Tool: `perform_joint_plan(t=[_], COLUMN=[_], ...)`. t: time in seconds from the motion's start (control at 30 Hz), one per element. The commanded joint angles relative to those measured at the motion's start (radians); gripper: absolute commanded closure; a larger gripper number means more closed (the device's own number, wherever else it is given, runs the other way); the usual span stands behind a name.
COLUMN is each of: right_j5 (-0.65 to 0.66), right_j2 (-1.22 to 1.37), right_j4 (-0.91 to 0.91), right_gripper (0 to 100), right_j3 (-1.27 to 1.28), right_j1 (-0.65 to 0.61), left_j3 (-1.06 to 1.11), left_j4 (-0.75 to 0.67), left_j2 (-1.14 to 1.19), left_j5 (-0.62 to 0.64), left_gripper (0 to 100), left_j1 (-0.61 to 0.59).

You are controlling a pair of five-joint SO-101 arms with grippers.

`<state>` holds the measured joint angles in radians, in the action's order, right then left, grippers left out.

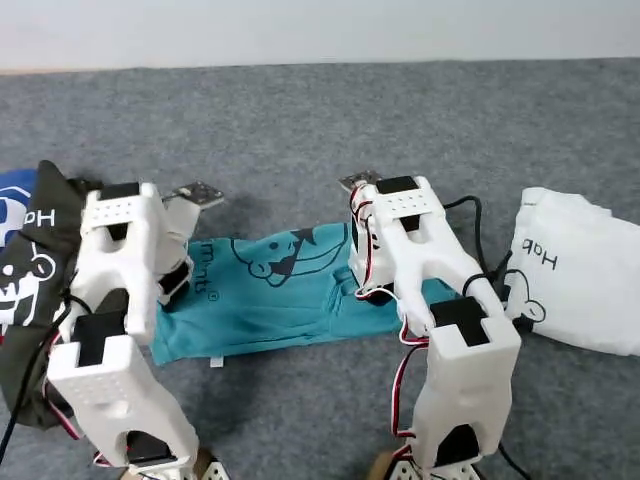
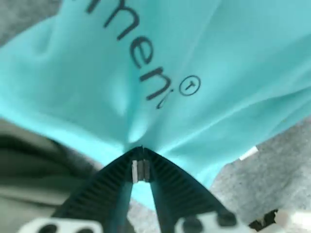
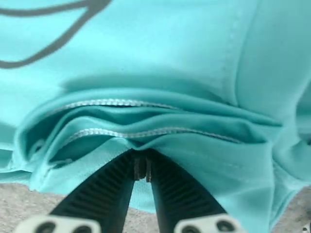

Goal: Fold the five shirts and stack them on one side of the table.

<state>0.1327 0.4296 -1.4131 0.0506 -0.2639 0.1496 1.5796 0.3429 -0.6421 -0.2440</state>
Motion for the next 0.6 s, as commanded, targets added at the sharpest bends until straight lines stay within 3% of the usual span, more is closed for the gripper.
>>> perform_joint_plan(t=[0.0,0.3,0.43,0.57], right_j5=[-0.014,-0.014,-0.012,-0.009], right_j2=[-0.010,-0.002,0.025,0.125], right_j4=[0.004,-0.070,0.038,0.136], right_gripper=[98.9,98.9,98.9,98.9], right_j3=[-0.081,-0.351,-0.388,-0.390], right_j1=[0.008,0.013,0.019,0.025], left_j3=[-0.097,-0.269,-0.266,-0.216], left_j4=[0.052,0.017,-0.115,-0.189], left_j2=[-0.005,0.002,0.008,0.008], left_j5=[-0.011,0.098,0.222,0.235], left_gripper=[99,99,99,99], left_j1=[-0.008,-0.006,-0.005,0.049])
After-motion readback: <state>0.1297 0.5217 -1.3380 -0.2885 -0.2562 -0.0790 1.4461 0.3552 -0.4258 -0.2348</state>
